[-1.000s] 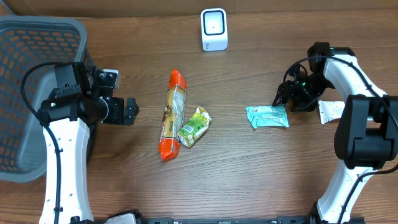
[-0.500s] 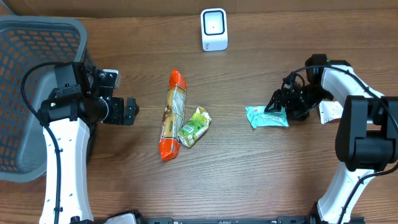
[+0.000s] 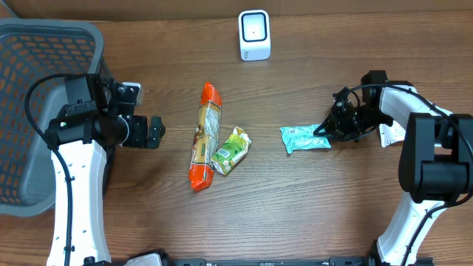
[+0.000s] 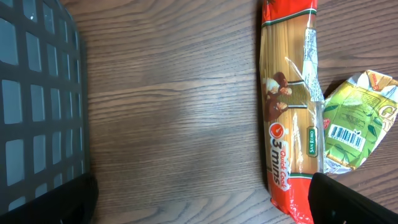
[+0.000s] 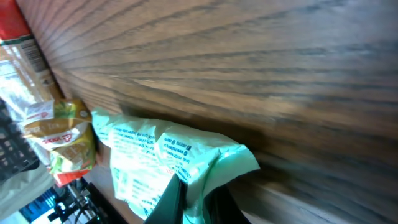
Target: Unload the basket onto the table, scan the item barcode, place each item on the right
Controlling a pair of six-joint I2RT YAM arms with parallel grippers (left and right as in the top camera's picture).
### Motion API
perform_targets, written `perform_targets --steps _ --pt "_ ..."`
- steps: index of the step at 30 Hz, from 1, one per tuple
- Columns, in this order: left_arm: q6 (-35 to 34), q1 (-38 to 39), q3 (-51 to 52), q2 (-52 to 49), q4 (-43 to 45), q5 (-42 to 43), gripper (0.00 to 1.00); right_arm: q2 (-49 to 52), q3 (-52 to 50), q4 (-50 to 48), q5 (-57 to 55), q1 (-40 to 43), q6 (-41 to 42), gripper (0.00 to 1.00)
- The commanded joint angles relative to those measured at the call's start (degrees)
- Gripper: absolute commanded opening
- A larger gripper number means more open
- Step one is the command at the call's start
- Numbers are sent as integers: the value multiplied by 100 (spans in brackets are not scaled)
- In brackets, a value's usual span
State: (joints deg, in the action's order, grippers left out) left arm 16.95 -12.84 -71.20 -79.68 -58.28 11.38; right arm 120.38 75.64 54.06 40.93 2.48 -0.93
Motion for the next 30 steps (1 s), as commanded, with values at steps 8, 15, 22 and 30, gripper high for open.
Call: perform_targets --steps 8,15,22,30 --pt "107 22 -105 -20 2 66 100 -1864 310 -192 719 -142 -409 4" --pt "107 22 -105 -20 2 63 100 -3071 310 -293 570 -476 -400 4" --pt "107 22 -105 -20 2 66 100 -3366 310 -260 254 -852 -315 4" --pt "107 0 -105 -20 2 48 99 -3366 323 -498 -981 -1235 625 4"
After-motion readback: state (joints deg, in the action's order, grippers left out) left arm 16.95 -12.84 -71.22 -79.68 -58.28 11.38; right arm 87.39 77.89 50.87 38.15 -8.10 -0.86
